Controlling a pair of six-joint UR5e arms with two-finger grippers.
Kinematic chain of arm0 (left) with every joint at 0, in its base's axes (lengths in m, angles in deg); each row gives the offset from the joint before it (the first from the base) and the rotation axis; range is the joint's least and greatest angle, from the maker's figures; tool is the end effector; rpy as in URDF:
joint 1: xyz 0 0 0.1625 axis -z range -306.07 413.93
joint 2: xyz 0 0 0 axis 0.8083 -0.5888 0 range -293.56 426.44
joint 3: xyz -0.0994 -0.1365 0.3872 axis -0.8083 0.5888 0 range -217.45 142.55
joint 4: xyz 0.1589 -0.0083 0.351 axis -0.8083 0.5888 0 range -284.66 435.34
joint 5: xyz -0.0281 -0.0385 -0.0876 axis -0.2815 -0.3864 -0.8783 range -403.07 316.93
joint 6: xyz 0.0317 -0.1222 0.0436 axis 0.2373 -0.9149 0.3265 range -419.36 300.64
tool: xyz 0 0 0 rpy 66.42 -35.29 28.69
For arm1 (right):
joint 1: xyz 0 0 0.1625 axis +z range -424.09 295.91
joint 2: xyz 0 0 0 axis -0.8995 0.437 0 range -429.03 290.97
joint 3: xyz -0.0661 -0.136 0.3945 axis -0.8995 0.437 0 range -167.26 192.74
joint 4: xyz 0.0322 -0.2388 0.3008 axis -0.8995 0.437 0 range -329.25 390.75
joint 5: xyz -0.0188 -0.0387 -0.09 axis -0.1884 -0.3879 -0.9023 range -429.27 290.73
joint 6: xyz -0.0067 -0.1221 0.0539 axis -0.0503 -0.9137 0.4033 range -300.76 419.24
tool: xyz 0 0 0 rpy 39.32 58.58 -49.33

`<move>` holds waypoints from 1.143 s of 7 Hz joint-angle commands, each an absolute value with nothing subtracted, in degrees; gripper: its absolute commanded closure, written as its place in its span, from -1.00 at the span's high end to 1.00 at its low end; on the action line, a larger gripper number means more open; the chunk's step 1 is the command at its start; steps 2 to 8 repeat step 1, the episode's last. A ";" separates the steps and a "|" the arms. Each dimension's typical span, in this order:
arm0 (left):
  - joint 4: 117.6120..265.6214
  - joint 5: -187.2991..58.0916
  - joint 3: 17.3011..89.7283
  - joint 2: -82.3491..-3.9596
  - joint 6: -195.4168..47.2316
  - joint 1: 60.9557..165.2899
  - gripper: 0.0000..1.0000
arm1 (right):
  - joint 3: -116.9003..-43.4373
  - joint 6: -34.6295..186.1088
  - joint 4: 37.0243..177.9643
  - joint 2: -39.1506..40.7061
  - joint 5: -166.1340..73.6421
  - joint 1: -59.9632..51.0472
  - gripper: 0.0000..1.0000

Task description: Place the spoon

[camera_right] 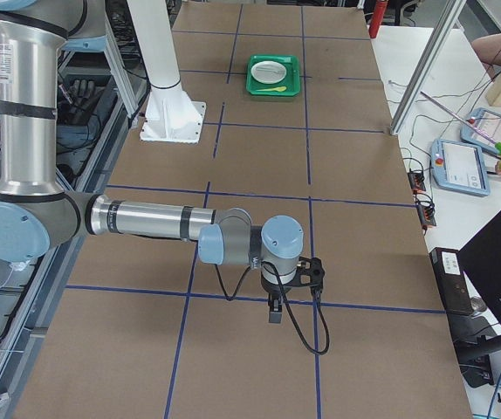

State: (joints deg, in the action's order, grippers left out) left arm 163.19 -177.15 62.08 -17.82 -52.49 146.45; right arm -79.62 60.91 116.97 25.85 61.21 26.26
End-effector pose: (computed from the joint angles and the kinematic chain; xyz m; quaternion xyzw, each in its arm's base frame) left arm -0.0589 -0.4188 0.6519 0.0440 0.3728 0.0406 0.9260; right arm 0.0492 -0.4270 0.6988 0.0063 -0.3460 0.0128 0.9381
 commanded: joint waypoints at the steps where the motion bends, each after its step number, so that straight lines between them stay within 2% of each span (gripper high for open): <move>1: 163.05 -177.19 62.47 -19.33 -52.24 146.39 1.00 | -79.55 60.91 116.97 25.80 61.25 26.26 1.00; 8: 163.05 -177.19 62.47 -19.33 -52.24 146.39 1.00 | -79.55 60.91 116.97 25.80 61.25 26.26 1.00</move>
